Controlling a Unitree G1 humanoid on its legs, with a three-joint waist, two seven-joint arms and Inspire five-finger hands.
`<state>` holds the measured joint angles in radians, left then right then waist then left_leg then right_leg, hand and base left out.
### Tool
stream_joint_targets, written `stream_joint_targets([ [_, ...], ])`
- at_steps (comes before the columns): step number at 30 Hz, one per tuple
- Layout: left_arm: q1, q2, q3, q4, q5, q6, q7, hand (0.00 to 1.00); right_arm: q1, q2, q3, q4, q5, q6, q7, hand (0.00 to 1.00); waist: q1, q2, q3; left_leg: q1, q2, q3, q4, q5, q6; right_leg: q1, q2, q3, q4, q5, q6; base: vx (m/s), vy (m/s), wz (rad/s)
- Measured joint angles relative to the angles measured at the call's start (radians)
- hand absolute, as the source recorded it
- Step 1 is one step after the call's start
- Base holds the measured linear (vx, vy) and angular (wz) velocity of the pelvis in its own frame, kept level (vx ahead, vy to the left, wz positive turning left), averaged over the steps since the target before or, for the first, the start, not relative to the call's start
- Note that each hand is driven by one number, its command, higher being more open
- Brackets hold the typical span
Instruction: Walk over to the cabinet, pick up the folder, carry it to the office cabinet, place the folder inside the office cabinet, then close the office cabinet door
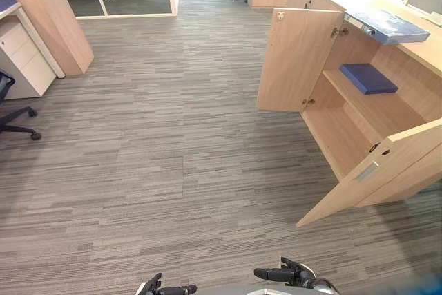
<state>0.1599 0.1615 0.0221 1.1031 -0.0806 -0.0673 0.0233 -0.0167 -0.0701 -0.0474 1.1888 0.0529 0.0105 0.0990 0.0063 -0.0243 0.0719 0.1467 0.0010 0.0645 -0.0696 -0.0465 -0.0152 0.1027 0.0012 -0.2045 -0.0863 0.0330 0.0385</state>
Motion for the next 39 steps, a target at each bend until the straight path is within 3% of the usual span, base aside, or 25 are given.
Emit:
stream_joint_targets([
  [10,-0.013,0.005,-0.019,-0.003,0.052,-0.012,0.022,1.00,0.001,0.001,0.030,-0.005,0.027,-0.004,-0.010,1.00,-0.001,-0.005,0.002,0.004,-0.009,0.002,-0.002,-0.002,-0.003,0.001,-0.009,-0.006,0.001,0.002,0.000,0.00,-0.001,0.00],
  [19,-0.012,0.005,-0.019,-0.004,0.053,-0.019,0.060,1.00,0.019,0.012,0.026,-0.035,0.026,-0.016,-0.076,1.00,-0.004,-0.008,0.007,-0.002,-0.009,0.017,0.006,-0.003,-0.003,-0.008,-0.008,0.010,-0.001,0.010,-0.012,-0.04,-0.012,-0.05],
  [34,-0.017,0.004,-0.027,-0.003,0.051,-0.020,0.086,1.00,0.030,0.025,-0.048,-0.037,0.016,-0.019,-0.096,1.00,-0.004,-0.007,0.008,-0.018,-0.008,0.004,0.013,0.000,0.001,-0.014,-0.008,-0.008,-0.002,0.012,-0.015,0.00,-0.002,0.02],
  [37,-0.036,-0.001,0.010,-0.002,-0.032,-0.020,0.092,1.00,0.027,0.025,-0.057,-0.036,0.029,-0.019,-0.106,1.00,-0.005,-0.009,0.024,-0.127,0.000,0.013,0.230,-0.098,-0.012,-0.019,-0.013,-0.010,0.002,0.009,-0.020,-0.03,0.004,0.05],
  [39,-0.047,-0.017,0.045,-0.003,-0.068,-0.020,0.102,1.00,0.023,0.016,-0.094,-0.035,0.037,-0.023,-0.113,1.00,-0.005,0.011,0.050,-0.248,0.032,0.072,0.513,-0.154,-0.067,-0.011,-0.012,-0.013,0.010,-0.010,-0.038,-0.07,0.036,0.04],
])
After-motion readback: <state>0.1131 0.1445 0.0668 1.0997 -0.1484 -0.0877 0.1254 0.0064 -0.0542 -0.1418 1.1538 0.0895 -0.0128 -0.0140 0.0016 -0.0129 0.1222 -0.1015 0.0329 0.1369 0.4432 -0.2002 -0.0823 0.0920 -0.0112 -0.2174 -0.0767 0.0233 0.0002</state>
